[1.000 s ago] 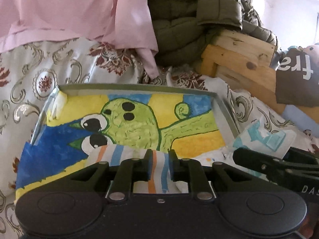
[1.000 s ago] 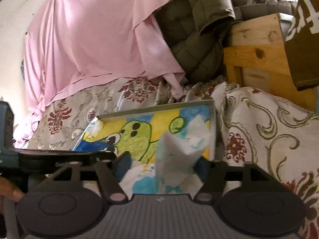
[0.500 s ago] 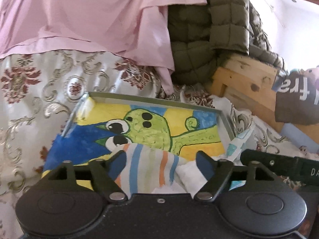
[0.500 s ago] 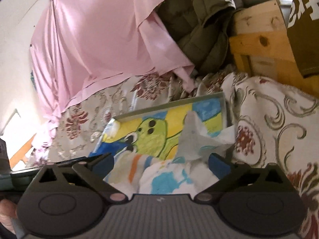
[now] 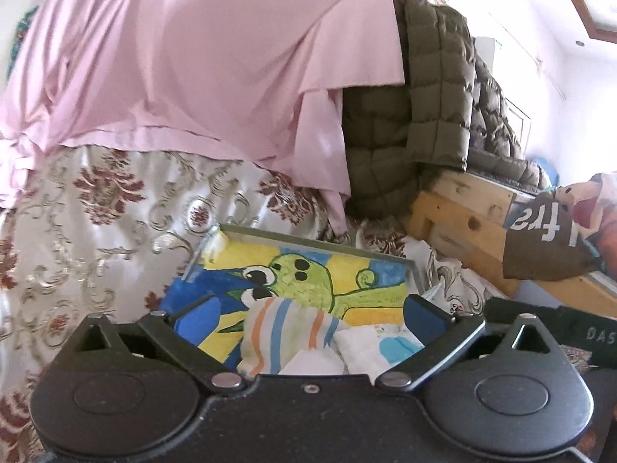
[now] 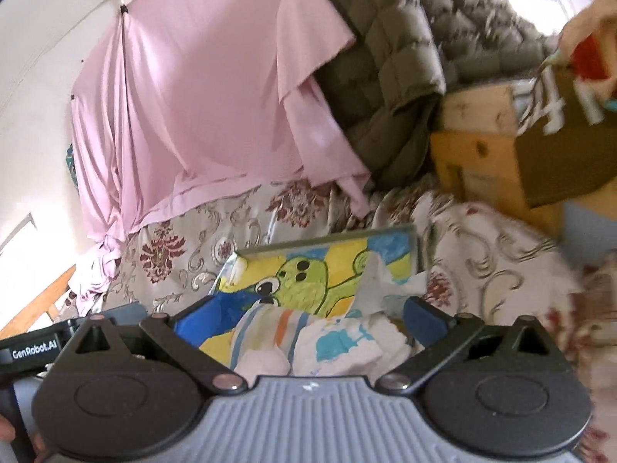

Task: Organize soft objects
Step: 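Lift both open grippers away from the tray toward the remaining items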

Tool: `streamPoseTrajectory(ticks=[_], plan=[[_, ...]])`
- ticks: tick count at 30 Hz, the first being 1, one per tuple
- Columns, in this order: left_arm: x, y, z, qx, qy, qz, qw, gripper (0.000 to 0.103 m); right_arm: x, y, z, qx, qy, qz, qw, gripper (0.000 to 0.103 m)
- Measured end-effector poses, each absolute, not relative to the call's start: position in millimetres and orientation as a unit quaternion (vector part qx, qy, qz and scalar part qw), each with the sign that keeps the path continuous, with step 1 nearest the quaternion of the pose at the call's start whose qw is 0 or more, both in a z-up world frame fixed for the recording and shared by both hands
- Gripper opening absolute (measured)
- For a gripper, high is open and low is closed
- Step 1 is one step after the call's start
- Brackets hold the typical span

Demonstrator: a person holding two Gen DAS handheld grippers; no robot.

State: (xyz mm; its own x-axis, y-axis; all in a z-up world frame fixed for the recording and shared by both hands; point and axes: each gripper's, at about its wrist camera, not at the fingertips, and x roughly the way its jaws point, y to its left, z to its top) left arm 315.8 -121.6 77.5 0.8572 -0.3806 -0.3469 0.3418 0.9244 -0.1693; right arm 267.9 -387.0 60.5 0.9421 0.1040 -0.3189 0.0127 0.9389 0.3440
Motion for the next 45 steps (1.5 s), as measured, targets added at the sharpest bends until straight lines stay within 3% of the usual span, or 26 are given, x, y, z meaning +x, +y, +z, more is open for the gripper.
streamPoseTrajectory(ticks=[21,45], plan=[[161.9,-74.8,69.8,-0.042,0.154,-0.158,0.974,0.102,101.6,-321.5,54.0,0.152,0.117,-0.048,0.98,0.103],[113.6,-22.8,12.6,-0.057,0.18,-0.124,0.974,0.102,65.7,-259.6,12.2,0.119,0.178,-0.074,0.974,0.103]])
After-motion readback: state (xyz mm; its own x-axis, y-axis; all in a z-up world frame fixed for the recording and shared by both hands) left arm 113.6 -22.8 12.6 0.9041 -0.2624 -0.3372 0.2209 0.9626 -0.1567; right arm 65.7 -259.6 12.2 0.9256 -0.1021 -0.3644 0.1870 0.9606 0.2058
